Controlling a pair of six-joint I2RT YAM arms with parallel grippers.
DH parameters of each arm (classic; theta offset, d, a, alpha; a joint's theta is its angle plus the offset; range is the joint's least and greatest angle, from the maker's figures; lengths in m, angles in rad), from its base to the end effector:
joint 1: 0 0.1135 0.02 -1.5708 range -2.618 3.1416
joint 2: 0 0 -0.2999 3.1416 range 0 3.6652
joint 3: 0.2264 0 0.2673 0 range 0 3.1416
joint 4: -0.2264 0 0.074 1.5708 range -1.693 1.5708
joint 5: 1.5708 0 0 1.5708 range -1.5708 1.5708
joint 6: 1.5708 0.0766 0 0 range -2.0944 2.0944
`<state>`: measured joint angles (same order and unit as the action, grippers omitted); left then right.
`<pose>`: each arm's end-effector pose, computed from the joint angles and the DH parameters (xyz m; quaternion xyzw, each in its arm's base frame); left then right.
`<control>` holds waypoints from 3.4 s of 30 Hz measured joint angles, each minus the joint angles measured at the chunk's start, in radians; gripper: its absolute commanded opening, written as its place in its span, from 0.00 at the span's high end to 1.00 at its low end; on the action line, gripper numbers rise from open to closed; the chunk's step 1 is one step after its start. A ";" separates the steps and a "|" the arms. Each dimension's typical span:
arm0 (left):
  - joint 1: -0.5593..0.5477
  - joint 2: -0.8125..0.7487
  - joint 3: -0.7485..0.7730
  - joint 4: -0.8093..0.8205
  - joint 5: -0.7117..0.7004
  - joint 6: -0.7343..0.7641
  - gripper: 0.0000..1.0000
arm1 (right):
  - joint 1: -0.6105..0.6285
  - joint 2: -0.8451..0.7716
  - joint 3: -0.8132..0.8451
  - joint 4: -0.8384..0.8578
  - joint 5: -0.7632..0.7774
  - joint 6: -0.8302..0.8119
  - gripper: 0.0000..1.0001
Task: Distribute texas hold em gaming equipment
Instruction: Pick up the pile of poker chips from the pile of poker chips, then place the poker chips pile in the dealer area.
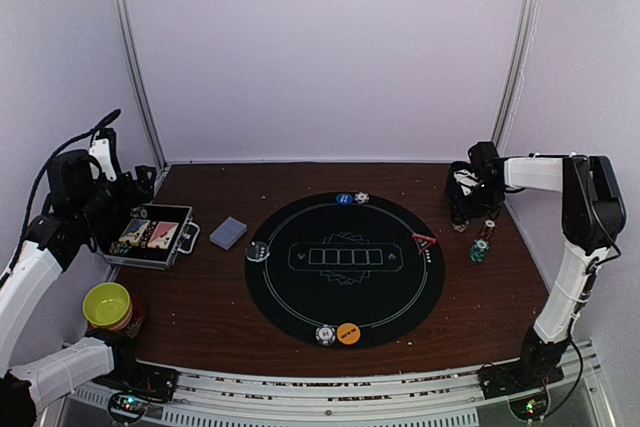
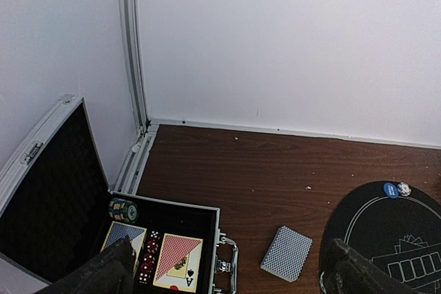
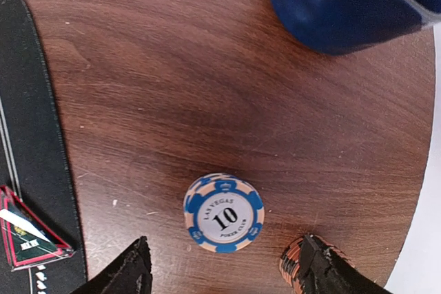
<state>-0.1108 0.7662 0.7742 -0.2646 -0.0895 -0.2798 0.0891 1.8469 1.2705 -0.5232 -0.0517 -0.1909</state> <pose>0.2087 -0.0163 0.3454 -0.0940 0.7858 -0.0837 0.6055 0.4191 0.0414 0.1763 -0.1416 0.9617 0.0132 0.2343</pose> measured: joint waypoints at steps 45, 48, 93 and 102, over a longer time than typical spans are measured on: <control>0.005 0.000 0.000 0.000 0.001 0.000 0.02 | -0.018 0.085 0.000 0.050 -0.027 0.060 0.54; 0.005 0.000 0.000 0.000 0.001 0.000 0.02 | -0.018 0.085 0.000 0.050 -0.027 0.061 0.56; 0.007 0.000 0.000 0.000 0.001 0.000 0.02 | 0.552 0.253 0.639 -0.063 -0.076 -0.008 0.67; 0.007 0.001 0.000 0.000 0.001 0.000 0.02 | 0.733 0.526 0.886 -0.090 -0.100 -0.023 0.67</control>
<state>-0.1036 0.7670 0.7746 -0.2642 -0.0883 -0.2802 0.8223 2.3726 2.1563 -0.6132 -0.1516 -0.2134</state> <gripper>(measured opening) 0.978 0.393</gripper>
